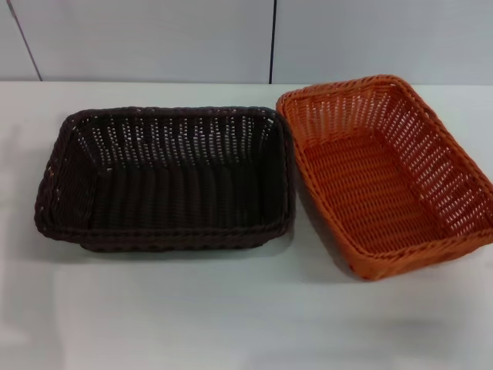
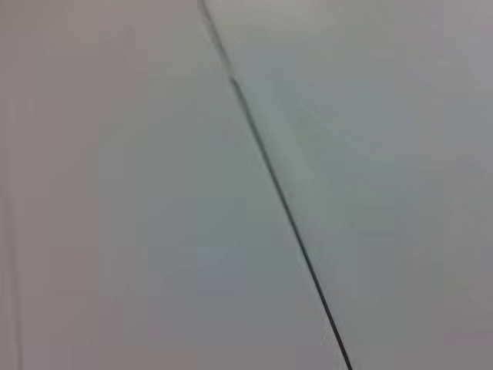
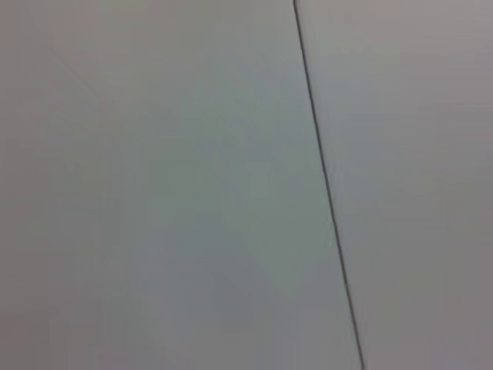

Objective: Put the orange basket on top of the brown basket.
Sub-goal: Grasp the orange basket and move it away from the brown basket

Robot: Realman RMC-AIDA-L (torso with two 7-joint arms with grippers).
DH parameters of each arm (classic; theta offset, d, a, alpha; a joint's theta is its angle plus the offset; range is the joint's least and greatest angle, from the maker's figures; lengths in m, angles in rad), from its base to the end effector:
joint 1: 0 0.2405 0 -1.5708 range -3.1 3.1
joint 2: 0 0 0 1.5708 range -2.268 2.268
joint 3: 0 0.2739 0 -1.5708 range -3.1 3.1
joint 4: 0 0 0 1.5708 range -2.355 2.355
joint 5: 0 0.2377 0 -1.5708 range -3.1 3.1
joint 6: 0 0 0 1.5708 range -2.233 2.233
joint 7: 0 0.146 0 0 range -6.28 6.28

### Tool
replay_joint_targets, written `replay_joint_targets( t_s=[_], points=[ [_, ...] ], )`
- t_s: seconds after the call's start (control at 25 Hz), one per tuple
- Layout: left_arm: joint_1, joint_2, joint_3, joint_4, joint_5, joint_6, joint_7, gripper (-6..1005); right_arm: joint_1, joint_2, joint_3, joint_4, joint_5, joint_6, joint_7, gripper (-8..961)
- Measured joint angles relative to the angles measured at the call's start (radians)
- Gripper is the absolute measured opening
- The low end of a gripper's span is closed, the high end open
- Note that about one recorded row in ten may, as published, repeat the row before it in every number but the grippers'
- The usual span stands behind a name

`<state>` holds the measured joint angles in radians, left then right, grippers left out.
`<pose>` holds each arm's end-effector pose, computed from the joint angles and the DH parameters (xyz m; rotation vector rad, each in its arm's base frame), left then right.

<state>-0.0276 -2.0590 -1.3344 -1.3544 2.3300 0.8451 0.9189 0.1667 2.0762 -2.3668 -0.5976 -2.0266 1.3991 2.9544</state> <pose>-0.2292 0.3584 0.1099 -1.0819 -0.0597 -0.4673 0.3293 0.2910 -0.0260 -1.2159 0.4663 0.8224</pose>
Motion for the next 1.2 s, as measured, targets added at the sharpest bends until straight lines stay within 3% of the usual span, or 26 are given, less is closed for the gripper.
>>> replay_joint_targets(
  t_s=[0.08,0.12,0.2,0.24,0.28,0.32,0.36,0.4,0.44,0.48,0.52,0.6,0.68,0.76,0.8,1.0,1.08,1.2],
  points=[
    [0.014,0.000,0.020,0.034,0.031,0.072,-0.063,789,0.005,-0.002,0.001,-0.015,0.000,-0.015,0.000,535],
    [0.038,0.001,0.043,0.153,0.091,0.184,-0.309,789,0.008,-0.007,0.001,-0.039,-0.001,-0.033,0.000,535],
    [0.037,0.002,0.037,0.378,0.191,0.297,-0.636,788,0.001,-0.028,0.002,-0.112,-0.016,-0.098,0.000,534],
    [0.037,0.002,0.037,0.378,0.191,0.297,-0.636,788,-0.004,-0.042,0.001,-0.154,-0.027,-0.133,0.000,534],
    [0.025,0.001,0.035,0.460,0.213,0.348,-0.706,788,-0.015,-0.069,-0.001,-0.223,-0.047,-0.189,0.000,533],
    [-0.011,-0.004,0.033,0.632,0.236,0.455,-0.825,788,-0.025,-0.094,-0.002,-0.291,-0.065,-0.247,0.000,533],
    [-0.011,-0.004,0.033,0.632,0.236,0.455,-0.825,787,-0.032,-0.115,-0.002,-0.344,-0.079,-0.293,0.000,532],
    [-0.045,-0.007,0.034,0.759,0.235,0.521,-0.880,787,-0.040,-0.150,0.005,-0.430,-0.096,-0.385,0.001,532],
    [-0.045,-0.007,0.034,0.759,0.235,0.521,-0.880,787,-0.045,-0.178,0.018,-0.501,-0.107,-0.475,0.001,532],
    [-0.067,-0.010,0.034,0.851,0.229,0.554,-0.903,786,-0.046,-0.200,0.041,-0.576,-0.115,-0.573,0.001,531],
    [-0.083,-0.010,0.036,0.962,0.218,0.567,-0.906,786,-0.049,-0.217,0.081,-0.650,-0.127,-0.700,0.001,531],
    [-0.083,-0.010,0.036,0.972,0.216,0.564,-0.899,786,-0.056,-0.228,0.202,-0.803,-0.174,-1.012,0.001,530],
    [-0.083,-0.011,0.036,0.980,0.213,0.560,-0.889,785,-0.057,-0.216,0.313,-0.904,-0.224,-1.268,0.001,529],
    [-0.086,-0.011,0.036,0.994,0.190,0.546,-0.872,785,-0.039,-0.180,0.469,-1.036,-0.283,-1.634,-0.020,528],
    [-0.087,-0.011,0.036,0.999,0.184,0.539,-0.869,785,-0.027,-0.165,0.526,-1.077,-0.296,-1.754,-0.039,528],
    [-0.102,-0.011,0.036,1.016,0.157,0.496,-0.856,784,0.073,-0.052,0.874,-1.258,-0.305,-2.516,-0.340,526],
    [-0.104,-0.011,0.036,1.016,0.154,0.481,-0.854,784,0.115,-0.024,0.968,-1.281,-0.305,-2.749,-0.492,525],
    [-0.109,-0.011,0.036,1.014,0.146,0.449,-0.848,784,0.153,-0.010,1.075,-1.331,-0.311,-3.048,-0.725,524]
  ],
)
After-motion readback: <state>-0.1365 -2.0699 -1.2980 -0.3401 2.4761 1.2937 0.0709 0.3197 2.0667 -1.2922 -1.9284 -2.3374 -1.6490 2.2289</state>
